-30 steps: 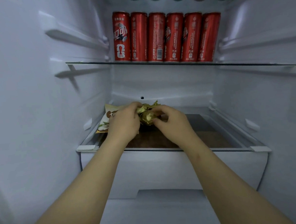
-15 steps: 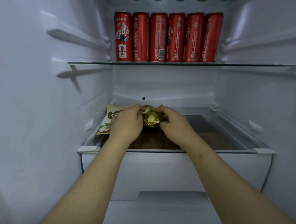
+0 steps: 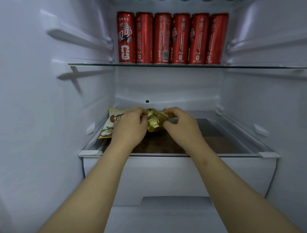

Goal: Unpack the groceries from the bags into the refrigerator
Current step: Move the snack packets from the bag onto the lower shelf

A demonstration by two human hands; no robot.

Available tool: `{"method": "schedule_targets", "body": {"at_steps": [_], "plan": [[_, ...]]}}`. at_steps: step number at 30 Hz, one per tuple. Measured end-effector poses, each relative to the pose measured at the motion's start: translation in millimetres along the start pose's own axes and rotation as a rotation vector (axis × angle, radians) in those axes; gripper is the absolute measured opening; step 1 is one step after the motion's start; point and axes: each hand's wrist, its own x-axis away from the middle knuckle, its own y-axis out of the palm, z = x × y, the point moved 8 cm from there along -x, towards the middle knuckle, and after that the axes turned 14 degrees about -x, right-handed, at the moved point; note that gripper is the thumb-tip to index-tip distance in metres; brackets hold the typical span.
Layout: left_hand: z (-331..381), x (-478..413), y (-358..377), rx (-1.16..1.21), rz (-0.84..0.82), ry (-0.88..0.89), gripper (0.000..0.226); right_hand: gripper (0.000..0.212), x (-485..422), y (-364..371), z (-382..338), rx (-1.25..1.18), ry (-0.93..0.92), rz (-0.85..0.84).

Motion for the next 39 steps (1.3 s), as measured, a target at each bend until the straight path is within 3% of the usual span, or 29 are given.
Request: {"method": "schedule_targets", "body": {"at_steps": [5,13,20,31,39], "plan": [[12,6,-9,-0.173,0.101,0.099,0.028,0.031,8,-8,-9,0.119,-0.026,0.036],[40,60,-37,-0.245,0.338,0.284,0.026,0.038,59,-48,-26,0.277,-0.143,0.129],[78,122,-22,-0.092,0.258,0.418,0.034,0.036,133,-75,-10,0.328,-0.138,0.223],[108,213,49,0.144,0.025,0.508,0.036,0.045,249,-98,37,0.431,0.127,0.269],[155,278,69,0.276,-0.139,0.736,0.036,0.036,346,-128,36,0.581,0.322,0.472]]}}
